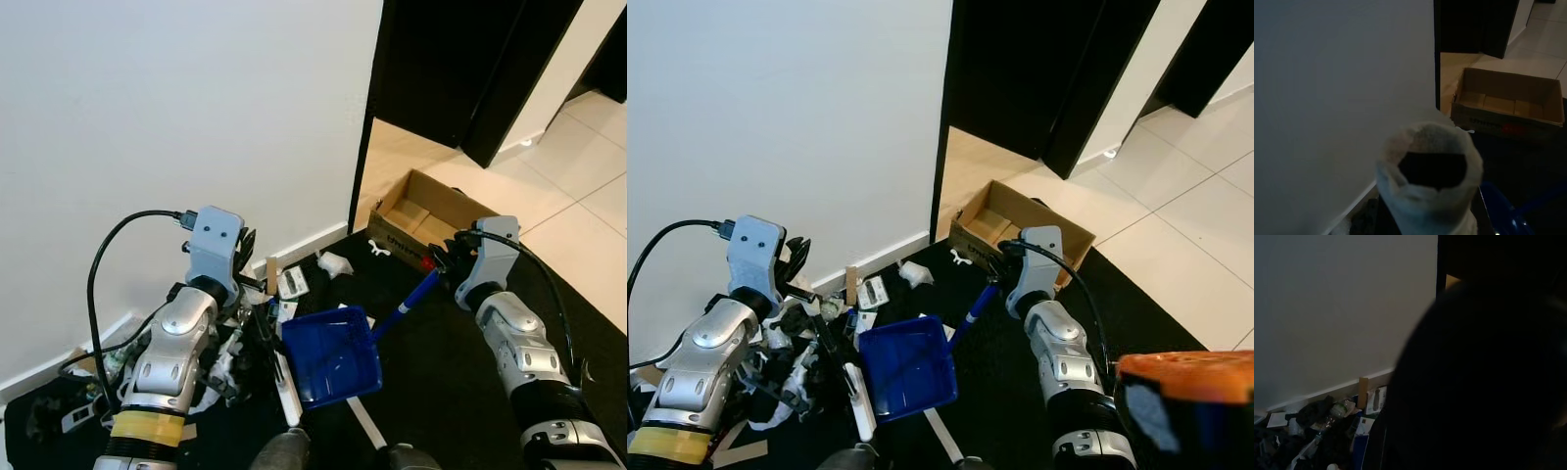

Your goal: Sweep floor

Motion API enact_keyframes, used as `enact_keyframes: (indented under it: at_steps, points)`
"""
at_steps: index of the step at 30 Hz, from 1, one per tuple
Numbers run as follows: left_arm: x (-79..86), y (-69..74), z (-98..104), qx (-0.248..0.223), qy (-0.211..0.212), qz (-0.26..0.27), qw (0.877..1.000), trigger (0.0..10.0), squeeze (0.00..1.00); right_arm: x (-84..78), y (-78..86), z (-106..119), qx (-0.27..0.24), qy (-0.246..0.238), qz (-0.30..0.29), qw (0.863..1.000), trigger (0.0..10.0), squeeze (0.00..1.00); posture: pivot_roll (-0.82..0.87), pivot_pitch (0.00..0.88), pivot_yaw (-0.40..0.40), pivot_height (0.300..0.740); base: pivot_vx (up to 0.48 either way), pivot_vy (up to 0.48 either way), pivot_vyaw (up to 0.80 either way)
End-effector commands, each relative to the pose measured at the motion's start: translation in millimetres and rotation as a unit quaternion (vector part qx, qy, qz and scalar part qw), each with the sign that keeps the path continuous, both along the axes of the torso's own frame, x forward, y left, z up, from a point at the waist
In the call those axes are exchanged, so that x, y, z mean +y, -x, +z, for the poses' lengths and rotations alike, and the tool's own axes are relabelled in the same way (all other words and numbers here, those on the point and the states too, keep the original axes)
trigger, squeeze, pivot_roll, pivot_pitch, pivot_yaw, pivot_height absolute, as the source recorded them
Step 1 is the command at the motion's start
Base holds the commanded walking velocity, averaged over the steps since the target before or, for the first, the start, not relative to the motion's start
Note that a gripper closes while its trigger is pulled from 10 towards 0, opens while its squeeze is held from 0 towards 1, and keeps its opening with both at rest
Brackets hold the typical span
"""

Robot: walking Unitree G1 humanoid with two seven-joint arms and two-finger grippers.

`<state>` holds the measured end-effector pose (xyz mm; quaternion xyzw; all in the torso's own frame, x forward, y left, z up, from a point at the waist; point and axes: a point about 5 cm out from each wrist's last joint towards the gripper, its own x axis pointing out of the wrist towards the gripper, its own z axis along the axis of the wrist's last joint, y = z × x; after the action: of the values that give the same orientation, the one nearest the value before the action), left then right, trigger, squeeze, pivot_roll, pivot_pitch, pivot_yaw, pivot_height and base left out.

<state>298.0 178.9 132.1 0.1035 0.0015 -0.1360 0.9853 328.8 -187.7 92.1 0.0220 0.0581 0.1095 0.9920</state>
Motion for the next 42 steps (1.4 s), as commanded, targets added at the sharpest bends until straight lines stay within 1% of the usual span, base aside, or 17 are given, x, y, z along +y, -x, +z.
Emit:
enact_keyframes:
  at_steps: [1, 5, 18, 25, 31, 32, 34, 36, 37, 38, 40, 42]
  points:
    - [-0.2, 0.8, 1.9, -0.009, -0.014, -0.006, 1.000, 10.0, 0.00, -1.6, -2.2, 6.6, -0.014, -0.002, -0.001, 1.000, 10.0, 0.00, 0.15, 0.094, -0.019, 0.740, 0.000, 0.000, 0.00]
    - [-1.3, 1.3, 1.8, -0.009, -0.011, -0.010, 1.000, 10.0, 0.00, -1.8, -2.2, 6.7, -0.014, -0.002, -0.001, 1.000, 10.0, 0.00, 0.15, 0.094, -0.019, 0.740, 0.000, -0.194, 0.00]
    - [1.2, 0.9, -0.6, -0.004, -0.005, 0.007, 1.000, 10.0, 0.00, -7.9, -1.8, 9.1, -0.017, 0.002, -0.006, 1.000, 10.0, 0.00, 0.14, 0.102, -0.020, 0.740, 0.316, -0.265, 0.00]
    - [2.2, 1.4, -2.0, 0.001, 0.001, 0.017, 1.000, 10.0, 0.00, -9.5, -1.1, 8.8, -0.016, 0.003, -0.008, 1.000, 10.0, 0.00, 0.14, 0.109, -0.022, 0.740, 0.000, 0.000, 0.00]
    - [3.2, 2.0, -3.5, 0.003, -0.003, 0.020, 1.000, 10.0, 0.00, -9.4, -0.5, 8.4, -0.015, 0.004, -0.007, 1.000, 10.0, 0.00, 0.14, 0.110, -0.022, 0.740, 0.000, 0.000, 0.00]
    - [3.1, 2.1, -3.4, 0.002, -0.006, 0.019, 1.000, 10.0, 0.00, -11.7, 0.0, 8.6, -0.015, 0.014, -0.007, 1.000, 10.0, 0.00, 0.14, 0.112, -0.021, 0.740, 0.000, 0.000, 0.00]
    - [3.1, 2.2, -3.3, 0.002, -0.007, 0.019, 1.000, 10.0, 0.00, -12.4, 0.1, 8.6, -0.015, 0.016, -0.008, 1.000, 10.0, 0.00, 0.14, 0.112, -0.021, 0.740, 0.000, 0.000, 0.00]
    - [3.2, 2.2, -3.3, 0.002, -0.008, 0.019, 1.000, 10.0, 0.00, -15.4, 0.1, 9.0, -0.016, 0.022, -0.011, 1.000, 10.0, 0.00, 0.14, 0.111, -0.020, 0.740, 0.000, 0.000, 0.00]
    - [3.0, 2.3, -3.2, 0.001, -0.010, 0.017, 1.000, 10.0, 0.00, -19.4, 0.2, 10.0, -0.017, 0.027, -0.016, 0.999, 10.0, 0.00, 0.14, 0.112, -0.019, 0.740, 0.000, 0.000, 0.00]
    - [3.0, 2.3, -3.2, 0.001, -0.010, 0.017, 1.000, 10.0, 0.00, -19.4, 0.2, 10.0, -0.017, 0.027, -0.016, 0.999, 10.0, 0.00, 0.14, 0.112, -0.019, 0.740, 0.000, 0.000, 0.00]
    - [2.5, 3.0, -2.4, -0.002, -0.013, 0.009, 1.000, 10.0, 0.00, -31.2, 0.8, 11.9, -0.019, 0.037, -0.033, 0.999, 10.0, 0.00, 0.14, 0.115, -0.019, 0.740, 0.000, 0.000, 0.00]
    - [4.0, 3.1, 0.6, -0.009, -0.021, 0.001, 1.000, 10.0, 0.00, -39.2, 1.2, 13.3, -0.019, 0.044, -0.045, 0.998, 10.0, 0.00, 0.14, 0.119, -0.018, 0.740, 0.000, 0.000, 0.00]
